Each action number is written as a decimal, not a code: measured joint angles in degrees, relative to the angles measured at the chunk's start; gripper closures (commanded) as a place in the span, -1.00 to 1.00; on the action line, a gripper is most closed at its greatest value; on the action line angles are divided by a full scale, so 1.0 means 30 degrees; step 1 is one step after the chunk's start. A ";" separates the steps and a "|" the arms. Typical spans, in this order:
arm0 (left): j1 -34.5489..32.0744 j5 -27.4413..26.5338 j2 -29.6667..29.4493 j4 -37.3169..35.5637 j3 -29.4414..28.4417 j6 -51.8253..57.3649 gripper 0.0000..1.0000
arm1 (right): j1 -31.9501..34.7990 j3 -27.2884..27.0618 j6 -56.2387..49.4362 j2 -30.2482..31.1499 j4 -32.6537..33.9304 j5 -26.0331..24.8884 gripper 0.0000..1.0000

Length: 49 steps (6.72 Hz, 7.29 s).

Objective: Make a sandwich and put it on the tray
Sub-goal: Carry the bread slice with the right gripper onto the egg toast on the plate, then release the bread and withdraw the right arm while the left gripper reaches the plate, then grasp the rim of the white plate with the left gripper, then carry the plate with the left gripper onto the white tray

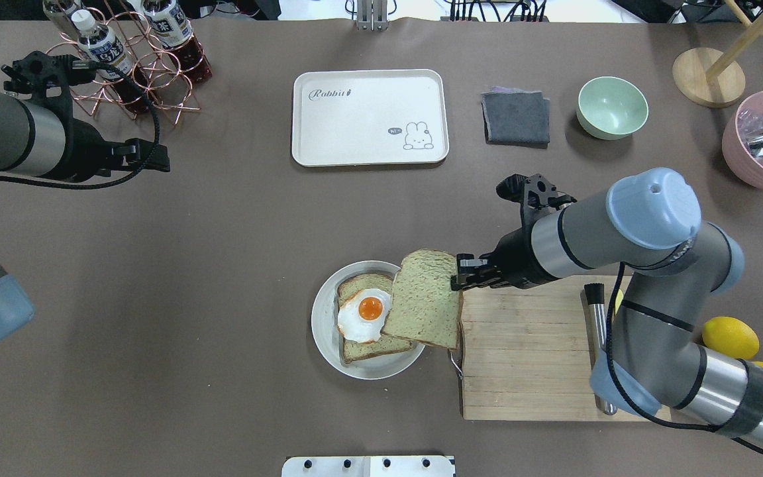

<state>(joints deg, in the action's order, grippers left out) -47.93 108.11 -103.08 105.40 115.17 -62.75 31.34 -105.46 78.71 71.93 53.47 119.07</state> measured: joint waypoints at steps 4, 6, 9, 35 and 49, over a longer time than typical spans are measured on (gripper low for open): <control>-0.0093 0.0000 0.0038 0.0029 -0.0279 0.0113 -0.95 | -0.1814 0.2117 0.0072 -0.2357 -0.0010 -0.2214 1.00; -0.0105 0.0000 0.0046 0.0047 -0.0396 0.0136 -0.95 | -0.1946 0.2752 0.0029 -0.2760 -0.0010 -0.2447 1.00; -0.0107 0.0000 0.0015 0.0051 -0.0414 0.0139 -0.95 | -0.1977 0.3022 0.0038 -0.2732 -0.0018 -0.2824 -0.99; 1.0882 -0.7477 -0.3568 0.5000 -0.4970 -0.6471 1.00 | 1.1862 -0.1048 -1.6267 0.4745 1.1328 0.3856 -0.99; 0.4823 -0.5781 -0.8661 0.6520 -1.0150 -1.5716 1.00 | 1.3341 -0.0546 -1.7814 0.5041 1.1410 0.3935 -0.99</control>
<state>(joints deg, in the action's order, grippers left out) -33.46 90.76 -129.06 124.96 84.72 -109.90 71.36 -107.10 25.27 87.05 87.70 130.87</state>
